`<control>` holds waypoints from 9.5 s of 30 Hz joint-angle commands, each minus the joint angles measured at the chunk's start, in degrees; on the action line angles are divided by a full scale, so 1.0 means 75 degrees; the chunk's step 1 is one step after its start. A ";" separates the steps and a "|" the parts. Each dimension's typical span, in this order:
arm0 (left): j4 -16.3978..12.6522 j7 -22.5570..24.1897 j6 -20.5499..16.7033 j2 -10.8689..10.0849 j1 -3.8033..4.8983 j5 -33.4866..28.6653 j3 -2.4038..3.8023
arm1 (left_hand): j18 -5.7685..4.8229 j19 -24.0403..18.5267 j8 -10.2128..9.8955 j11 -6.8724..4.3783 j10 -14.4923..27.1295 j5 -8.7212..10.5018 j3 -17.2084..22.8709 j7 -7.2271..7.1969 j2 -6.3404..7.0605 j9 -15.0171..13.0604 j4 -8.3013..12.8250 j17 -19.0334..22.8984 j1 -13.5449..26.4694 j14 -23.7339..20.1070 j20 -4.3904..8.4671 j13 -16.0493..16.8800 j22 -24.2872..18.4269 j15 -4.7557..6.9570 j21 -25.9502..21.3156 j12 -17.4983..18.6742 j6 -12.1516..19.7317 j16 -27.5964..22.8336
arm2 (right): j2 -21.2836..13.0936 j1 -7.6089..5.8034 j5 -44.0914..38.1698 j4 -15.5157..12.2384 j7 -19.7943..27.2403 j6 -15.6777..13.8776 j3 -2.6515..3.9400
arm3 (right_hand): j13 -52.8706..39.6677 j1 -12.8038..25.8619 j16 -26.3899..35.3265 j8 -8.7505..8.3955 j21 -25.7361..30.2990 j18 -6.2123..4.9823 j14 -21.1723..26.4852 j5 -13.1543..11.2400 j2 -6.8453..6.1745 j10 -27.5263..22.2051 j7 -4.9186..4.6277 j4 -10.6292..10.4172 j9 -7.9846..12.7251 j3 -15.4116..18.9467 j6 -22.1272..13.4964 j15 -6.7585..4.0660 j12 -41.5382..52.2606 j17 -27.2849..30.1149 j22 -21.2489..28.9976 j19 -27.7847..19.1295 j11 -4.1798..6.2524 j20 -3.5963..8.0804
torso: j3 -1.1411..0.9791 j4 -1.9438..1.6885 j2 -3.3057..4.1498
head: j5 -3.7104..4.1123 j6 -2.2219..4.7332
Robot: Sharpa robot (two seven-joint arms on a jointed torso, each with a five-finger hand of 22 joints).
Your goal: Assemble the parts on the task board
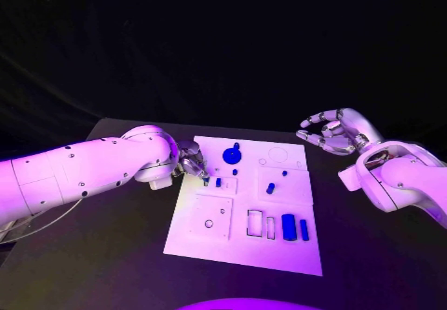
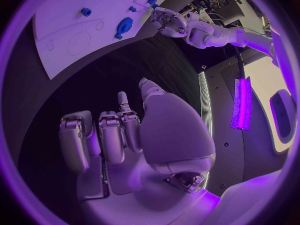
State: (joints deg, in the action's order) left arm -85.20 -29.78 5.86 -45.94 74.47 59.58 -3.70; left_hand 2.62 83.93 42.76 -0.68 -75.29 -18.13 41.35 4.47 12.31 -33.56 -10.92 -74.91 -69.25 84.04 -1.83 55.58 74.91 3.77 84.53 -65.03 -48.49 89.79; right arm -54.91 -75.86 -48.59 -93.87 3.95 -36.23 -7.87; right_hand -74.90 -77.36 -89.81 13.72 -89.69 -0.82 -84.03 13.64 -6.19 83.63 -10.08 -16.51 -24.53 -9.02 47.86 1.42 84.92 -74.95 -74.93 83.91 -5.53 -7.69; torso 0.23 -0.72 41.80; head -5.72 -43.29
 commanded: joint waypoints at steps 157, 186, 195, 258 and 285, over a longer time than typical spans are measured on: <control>0.0480 0.3558 -0.1786 0.0887 -0.0353 0.4050 -0.0102 | 0.0620 -0.1399 -0.1928 0.0769 0.3539 -0.0121 -0.1904 0.0466 0.0539 0.1254 -0.0027 0.1741 -0.1724 -0.0887 -0.0539 -0.5017 -0.2481 -0.0617 -0.2667 0.4558 0.0750 -0.2083 | -0.0014 0.0052 -0.0068 0.0016 0.0125 0.0044 0.0000 | -0.0952 0.0108 0.0111 0.0055 0.0010 0.0093 -0.0680 0.0014 -0.0003 -0.0183 0.0019 0.0004 0.0027 -0.0007 -0.0009 -0.0044 -0.0172 -0.1545 -0.1966 0.0774 0.0039 0.0074 | 0.0005 0.0001 0.0001 | 0.0233 0.0075; 0.0973 0.3121 -0.1168 0.1466 -0.0362 0.4405 -0.0107 | 0.0297 -0.0573 -0.2183 0.0664 0.2960 -0.0069 -0.1644 0.0384 0.0329 0.1627 -0.0018 0.1154 -0.1967 -0.0237 -0.0456 -0.5575 -0.0796 -0.0504 -0.1259 0.4829 0.0232 -0.1380 | 0.0025 0.0064 -0.0065 0.0008 0.0131 0.0050 0.0000 | -0.0952 0.0108 0.0111 0.0055 0.0010 0.0093 -0.0680 0.0014 -0.0003 -0.0183 0.0019 0.0004 0.0027 -0.0007 -0.0009 -0.0044 -0.0172 -0.1545 -0.1966 0.0774 0.0039 0.0074 | 0.0000 0.0004 0.0004 | 0.0251 0.0042; 0.1059 0.3138 -0.1098 0.1585 -0.0391 0.4385 -0.0108 | 0.0276 -0.0528 -0.2211 0.0647 0.2866 -0.0049 -0.1593 0.0383 0.0303 0.1657 0.0002 0.1156 -0.1980 -0.0210 -0.0453 -0.5620 -0.0689 -0.0491 -0.1172 0.4854 0.0166 -0.1358 | 0.0036 0.0064 -0.0065 0.0003 0.0128 0.0058 0.0000 | -0.0966 0.0105 0.0113 0.0060 0.0000 0.0096 -0.0679 0.0019 0.0003 -0.0169 0.0020 0.0005 0.0028 -0.0015 -0.0008 -0.0046 -0.0162 -0.1543 -0.1975 0.0782 0.0041 0.0075 | -0.0005 0.0005 0.0003 | 0.0254 0.0028; 0.0290 0.3265 -0.2177 0.0782 -0.0538 0.3727 0.0276 | 0.0195 -0.0378 -0.2435 0.0578 0.1942 0.0113 -0.1079 0.0408 0.0182 0.1824 0.0493 0.1232 -0.1934 -0.0107 -0.0408 -0.5917 -0.0232 -0.0430 -0.0808 0.5248 -0.0634 -0.1240 | -0.0014 0.0064 -0.0065 -0.0005 0.0146 0.0023 0.0001 | -0.0983 0.0103 0.0110 0.0072 -0.0003 0.0097 -0.0682 0.0023 0.0009 -0.0151 0.0024 0.0005 0.0028 -0.0024 0.0002 -0.0049 -0.0149 -0.1556 -0.1977 0.0784 0.0044 0.0077 | 0.0000 -0.0025 -0.0025 | 0.0305 0.0086; 0.0275 0.3010 -0.1531 0.0102 -0.0568 0.3309 0.0296 | 0.0203 -0.0395 -0.2463 0.0575 0.1883 0.0128 -0.1086 0.0403 0.0211 0.1833 0.0499 0.1295 -0.1878 -0.0119 -0.0402 -0.5935 -0.0259 -0.0431 -0.0826 0.5303 -0.0683 -0.1258 | -0.0018 0.0082 -0.0065 0.0014 0.0137 0.0035 0.0000 | -0.0983 0.0103 0.0110 0.0072 -0.0003 0.0097 -0.0682 0.0023 0.0009 -0.0151 0.0024 0.0005 0.0028 -0.0024 0.0002 -0.0049 -0.0149 -0.1556 -0.1977 0.0784 0.0044 0.0077 | 0.0000 0.0004 0.0001 | 0.0258 0.0067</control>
State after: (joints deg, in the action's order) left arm -83.17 -6.94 -7.08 -45.23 70.23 85.00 -1.50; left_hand 5.25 80.77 24.48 3.59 -60.73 -17.30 33.13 7.56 13.96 -19.78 -7.43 -65.24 -83.89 82.72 -5.02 11.16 73.02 0.60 78.26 -25.46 -53.16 80.25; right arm -55.06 -75.28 -48.57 -93.75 4.59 -36.34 -7.88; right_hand -74.92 -76.84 -89.15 13.95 -89.69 -0.82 -84.03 13.64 -6.12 82.70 -10.08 -16.51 -24.40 -9.02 47.86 1.42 83.97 -74.94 -74.90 84.11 -5.22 -7.49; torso 0.25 -0.70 41.81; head -3.76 -42.75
